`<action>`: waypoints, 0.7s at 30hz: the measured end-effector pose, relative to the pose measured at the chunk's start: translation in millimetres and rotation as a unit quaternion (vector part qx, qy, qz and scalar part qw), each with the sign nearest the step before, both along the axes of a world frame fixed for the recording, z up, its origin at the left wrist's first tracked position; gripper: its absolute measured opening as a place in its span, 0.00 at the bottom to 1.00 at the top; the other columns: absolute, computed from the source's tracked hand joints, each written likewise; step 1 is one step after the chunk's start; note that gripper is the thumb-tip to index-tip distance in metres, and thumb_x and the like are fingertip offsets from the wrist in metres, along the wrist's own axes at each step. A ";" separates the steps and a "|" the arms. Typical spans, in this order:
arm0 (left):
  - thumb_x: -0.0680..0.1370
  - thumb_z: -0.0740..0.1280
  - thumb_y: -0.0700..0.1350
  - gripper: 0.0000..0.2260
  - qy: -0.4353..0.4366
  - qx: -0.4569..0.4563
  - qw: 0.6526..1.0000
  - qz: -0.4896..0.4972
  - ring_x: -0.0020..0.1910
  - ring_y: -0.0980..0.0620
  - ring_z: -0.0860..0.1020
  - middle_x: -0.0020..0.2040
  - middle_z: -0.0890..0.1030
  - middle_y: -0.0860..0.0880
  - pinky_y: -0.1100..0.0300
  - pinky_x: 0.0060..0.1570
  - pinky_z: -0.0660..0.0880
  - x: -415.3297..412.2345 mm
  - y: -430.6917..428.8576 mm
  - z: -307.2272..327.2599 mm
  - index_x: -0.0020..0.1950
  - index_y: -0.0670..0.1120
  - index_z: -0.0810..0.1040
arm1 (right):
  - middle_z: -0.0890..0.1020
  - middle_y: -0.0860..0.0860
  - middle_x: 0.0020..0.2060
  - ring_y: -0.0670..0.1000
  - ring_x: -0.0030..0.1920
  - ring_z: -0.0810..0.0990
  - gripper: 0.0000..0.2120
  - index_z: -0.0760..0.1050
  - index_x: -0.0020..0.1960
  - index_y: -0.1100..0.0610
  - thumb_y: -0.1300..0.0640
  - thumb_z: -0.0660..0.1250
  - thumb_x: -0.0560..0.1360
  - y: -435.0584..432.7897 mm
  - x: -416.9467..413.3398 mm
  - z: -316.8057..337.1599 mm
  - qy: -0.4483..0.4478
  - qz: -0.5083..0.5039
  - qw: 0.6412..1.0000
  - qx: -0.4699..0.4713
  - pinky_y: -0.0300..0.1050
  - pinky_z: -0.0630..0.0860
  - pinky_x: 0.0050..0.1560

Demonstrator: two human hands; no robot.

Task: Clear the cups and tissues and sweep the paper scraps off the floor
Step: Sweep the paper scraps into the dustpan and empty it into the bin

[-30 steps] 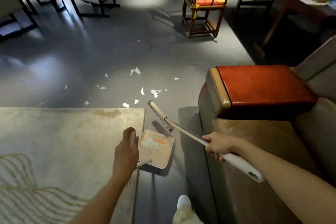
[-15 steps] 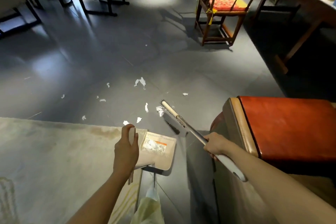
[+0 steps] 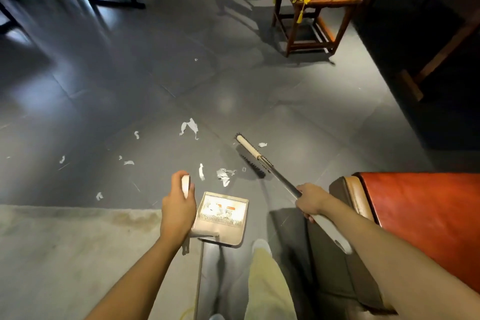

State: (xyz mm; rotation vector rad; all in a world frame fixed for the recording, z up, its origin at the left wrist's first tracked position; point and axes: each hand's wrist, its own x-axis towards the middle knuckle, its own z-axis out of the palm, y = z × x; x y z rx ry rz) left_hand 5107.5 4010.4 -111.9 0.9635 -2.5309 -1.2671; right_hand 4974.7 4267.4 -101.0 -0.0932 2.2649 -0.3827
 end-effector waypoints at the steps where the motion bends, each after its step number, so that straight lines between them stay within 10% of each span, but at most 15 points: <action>1: 0.82 0.57 0.48 0.05 -0.005 0.000 1.000 0.002 0.34 0.44 0.76 0.38 0.76 0.45 0.49 0.37 0.76 -13.4 -3.2 -1.6 0.56 0.57 0.64 | 0.77 0.57 0.42 0.51 0.31 0.74 0.11 0.72 0.57 0.63 0.66 0.58 0.76 -3.0 -21.1 -1.9 0.001 0.005 1.000 0.005 0.40 0.73 0.31; 21: 0.80 0.59 0.47 0.10 -0.070 -0.045 0.993 0.081 0.28 0.44 0.75 0.32 0.75 0.46 0.54 0.32 0.72 -157.9 -71.4 -26.2 0.49 0.64 0.62 | 0.78 0.57 0.40 0.52 0.33 0.76 0.08 0.73 0.54 0.63 0.62 0.58 0.79 -93.7 -232.0 -70.7 -0.078 0.066 0.993 0.060 0.42 0.76 0.37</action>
